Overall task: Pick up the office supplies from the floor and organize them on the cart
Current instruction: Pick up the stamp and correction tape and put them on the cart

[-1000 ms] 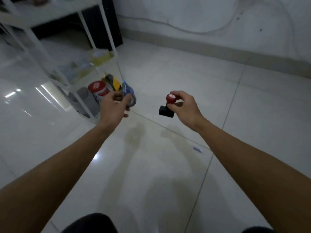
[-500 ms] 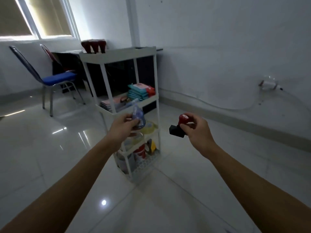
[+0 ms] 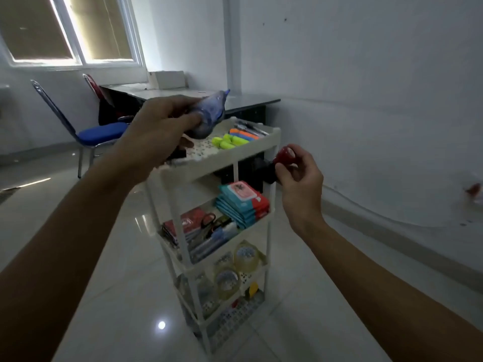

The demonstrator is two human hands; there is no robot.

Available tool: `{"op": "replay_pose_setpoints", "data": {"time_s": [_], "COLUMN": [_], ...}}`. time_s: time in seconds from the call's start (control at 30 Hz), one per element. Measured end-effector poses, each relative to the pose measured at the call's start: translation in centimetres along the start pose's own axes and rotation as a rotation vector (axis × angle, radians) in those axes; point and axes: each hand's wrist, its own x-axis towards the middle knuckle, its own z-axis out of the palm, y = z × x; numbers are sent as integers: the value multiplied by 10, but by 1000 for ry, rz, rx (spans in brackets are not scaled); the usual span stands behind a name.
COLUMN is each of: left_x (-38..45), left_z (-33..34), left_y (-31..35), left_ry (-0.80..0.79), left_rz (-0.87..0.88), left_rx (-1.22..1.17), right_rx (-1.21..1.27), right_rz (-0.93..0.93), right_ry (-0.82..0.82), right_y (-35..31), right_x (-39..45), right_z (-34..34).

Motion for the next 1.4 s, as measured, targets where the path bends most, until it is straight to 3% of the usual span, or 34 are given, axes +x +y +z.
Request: {"op": "replay_pose_setpoints", "data": {"time_s": [0.3, 0.8, 1.0, 1.2, 1.4], "left_x": [73, 85, 86, 81, 75], "left_z": [-42, -72, -75, -85, -96], "left_y": [-19, -47, -46, -40, -33], "left_ry": [-139, -367, -344, -317, -236], "left_rz": [-215, -184, -149, -142, -163], "left_rx": [178, 519, 529, 547, 548], "right_rx": [-53, -276, -311, -478, -400], "right_rz": [-168, -59, -36, -22, 154], "right_ry": [-93, -407, -508, -761, -898], "right_y": [-41, -8, -8, -16, -15], "right_x": [104, 157, 165, 145, 136], "right_z": [68, 131, 144, 166, 175]}}
